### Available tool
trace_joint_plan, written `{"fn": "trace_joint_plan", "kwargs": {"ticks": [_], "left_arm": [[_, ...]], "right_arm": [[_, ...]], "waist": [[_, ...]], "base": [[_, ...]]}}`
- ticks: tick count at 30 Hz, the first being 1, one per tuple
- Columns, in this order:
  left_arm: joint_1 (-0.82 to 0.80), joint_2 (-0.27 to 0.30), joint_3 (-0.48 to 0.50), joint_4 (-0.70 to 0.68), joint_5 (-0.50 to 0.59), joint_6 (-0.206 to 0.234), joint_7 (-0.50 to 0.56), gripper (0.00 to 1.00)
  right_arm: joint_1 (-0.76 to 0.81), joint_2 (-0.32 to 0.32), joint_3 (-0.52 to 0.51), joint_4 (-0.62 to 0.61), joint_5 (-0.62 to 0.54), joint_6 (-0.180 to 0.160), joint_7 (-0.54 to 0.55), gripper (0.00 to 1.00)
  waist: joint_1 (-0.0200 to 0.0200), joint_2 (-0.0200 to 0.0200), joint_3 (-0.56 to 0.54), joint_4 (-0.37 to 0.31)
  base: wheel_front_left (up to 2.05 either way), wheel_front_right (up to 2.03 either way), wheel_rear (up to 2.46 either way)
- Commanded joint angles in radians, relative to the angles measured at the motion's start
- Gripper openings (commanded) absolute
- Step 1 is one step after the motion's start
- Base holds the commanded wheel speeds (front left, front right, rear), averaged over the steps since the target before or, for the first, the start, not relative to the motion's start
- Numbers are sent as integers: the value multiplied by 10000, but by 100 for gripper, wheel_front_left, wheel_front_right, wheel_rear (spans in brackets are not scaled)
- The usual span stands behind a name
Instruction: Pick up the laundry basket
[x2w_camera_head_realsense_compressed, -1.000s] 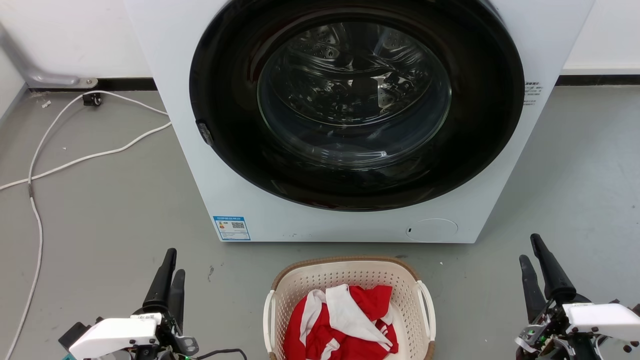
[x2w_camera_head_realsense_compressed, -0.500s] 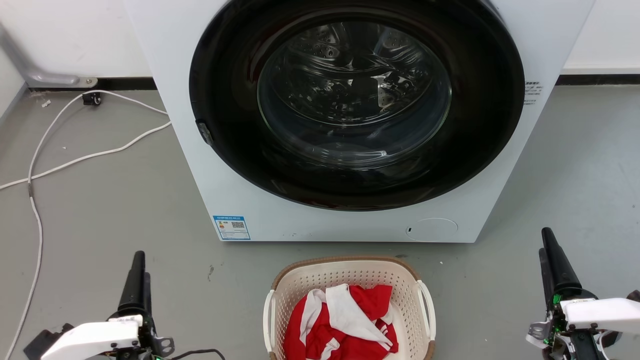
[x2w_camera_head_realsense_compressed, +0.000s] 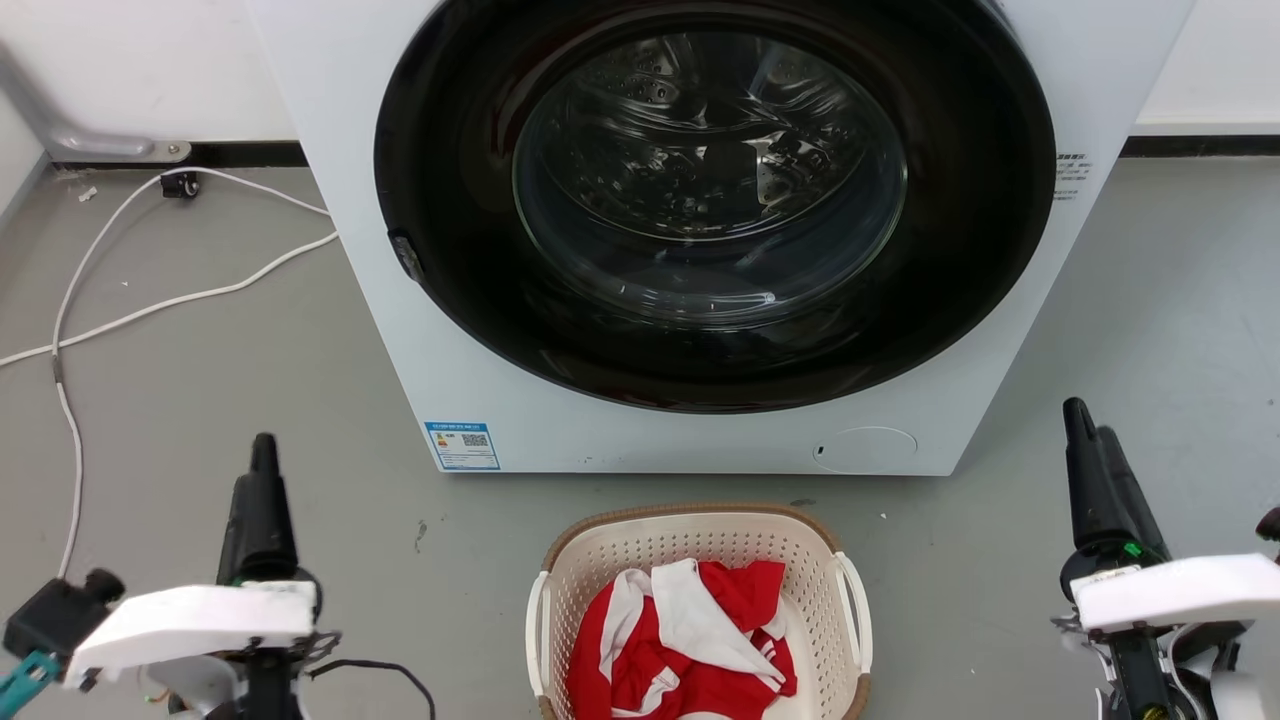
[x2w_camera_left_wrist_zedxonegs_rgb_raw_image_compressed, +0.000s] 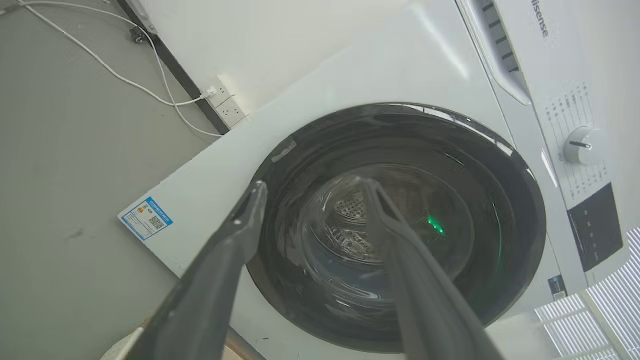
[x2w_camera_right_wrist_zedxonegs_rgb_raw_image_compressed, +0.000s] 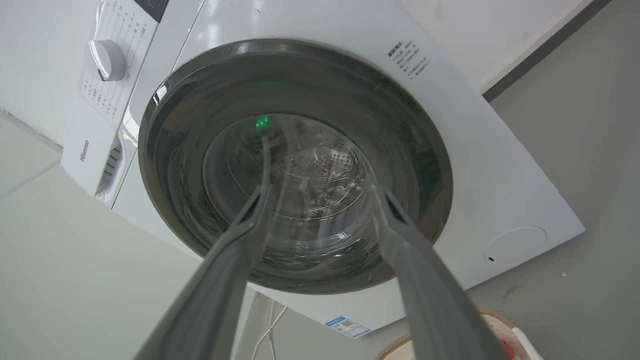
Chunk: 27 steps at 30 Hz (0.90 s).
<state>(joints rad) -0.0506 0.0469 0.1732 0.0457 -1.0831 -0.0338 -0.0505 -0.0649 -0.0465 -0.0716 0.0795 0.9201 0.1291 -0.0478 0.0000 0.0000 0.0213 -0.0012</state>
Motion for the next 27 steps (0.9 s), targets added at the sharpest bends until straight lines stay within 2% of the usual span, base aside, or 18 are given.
{"fn": "trace_joint_plan", "kwargs": {"ticks": [1, 8, 12, 18, 23, 27], "left_arm": [[-137, 30, -286, -445, 704, 204, -110, 100], [-64, 33, -1307, -955, 2544, 811, -349, 100], [-17, 34, -1683, -1171, 3480, 670, -469, 100], [117, 261, -2153, -1485, 4638, 750, -652, 100], [119, 659, -2787, -1696, 5598, 1195, -797, 100], [97, 1013, -3461, -1838, 6241, 1904, -903, 100]], "right_arm": [[-338, -30, 30, -354, -649, 18, -118, 100], [-333, -32, 49, -843, -2399, 19, -356, 100], [-309, -34, 119, -972, -3163, 19, -488, 100], [-193, -37, 275, -1142, -4199, 20, -670, 100], [-72, -38, 384, -1188, -4901, 21, -809, 100], [-26, -40, 420, -1212, -5513, 21, -921, 100]], "waist": [[0, 0, 31, -4], [0, 0, 89, 13], [0, 0, 101, 0], [0, 0, 81, -36], [0, 0, 61, -54], [0, 0, 55, -67]], "base": [[0, 0, 0], [0, 0, 0], [0, 0, 0], [0, 0, 0], [0, 0, 0], [0, 0, 0]]}}
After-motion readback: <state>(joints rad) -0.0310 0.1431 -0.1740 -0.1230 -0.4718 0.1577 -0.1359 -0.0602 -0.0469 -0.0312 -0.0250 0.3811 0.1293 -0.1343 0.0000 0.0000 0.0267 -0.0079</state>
